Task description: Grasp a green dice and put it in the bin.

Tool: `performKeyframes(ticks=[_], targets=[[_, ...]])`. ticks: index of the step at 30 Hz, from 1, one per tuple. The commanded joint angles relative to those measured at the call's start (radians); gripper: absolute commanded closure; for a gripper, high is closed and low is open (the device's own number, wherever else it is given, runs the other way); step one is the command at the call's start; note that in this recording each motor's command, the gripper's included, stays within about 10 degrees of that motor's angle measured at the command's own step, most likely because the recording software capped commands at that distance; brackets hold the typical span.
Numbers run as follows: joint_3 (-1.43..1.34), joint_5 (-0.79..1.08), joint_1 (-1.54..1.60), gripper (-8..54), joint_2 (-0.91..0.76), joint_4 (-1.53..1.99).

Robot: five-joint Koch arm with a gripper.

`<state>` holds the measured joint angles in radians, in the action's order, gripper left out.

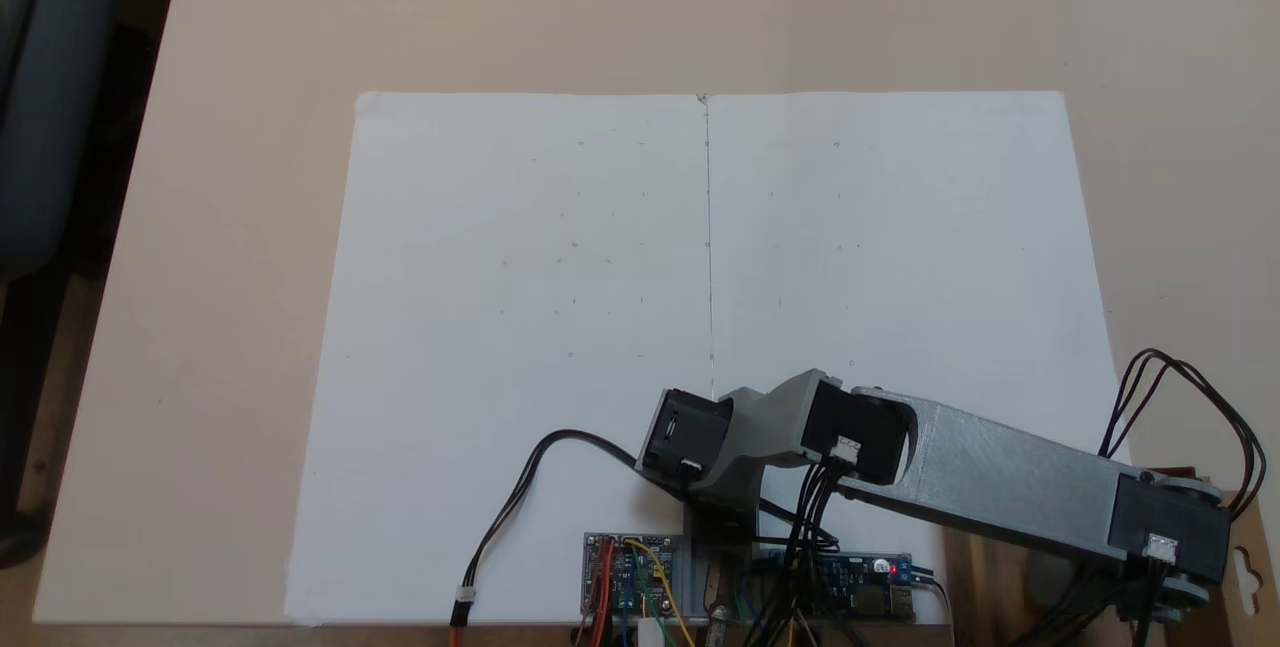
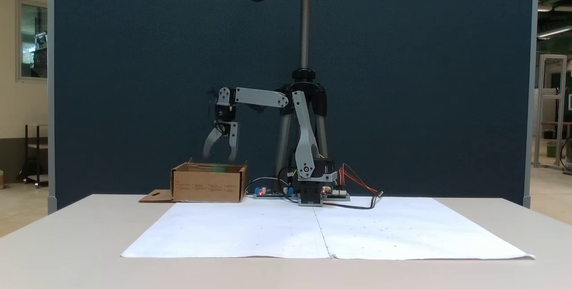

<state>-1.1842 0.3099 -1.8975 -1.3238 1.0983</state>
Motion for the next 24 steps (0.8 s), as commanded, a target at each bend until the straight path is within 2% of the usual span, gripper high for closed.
performKeyframes(ticks=[1,5,7,13,16,24], targets=[[0.005,0.097,0.005,-1.8,-0.014,-0.008],[0.005,0.069,0.049,0.4,-0.011,-0.104],[0.006,-0.018,0.112,0.9,-0.014,-0.155],[0.018,-0.232,0.42,1.1,-0.21,-0.175],[0.018,-0.273,0.612,1.0,-0.308,-0.21],[0.017,-0.272,1.126,1.2,-0.426,-0.244]])
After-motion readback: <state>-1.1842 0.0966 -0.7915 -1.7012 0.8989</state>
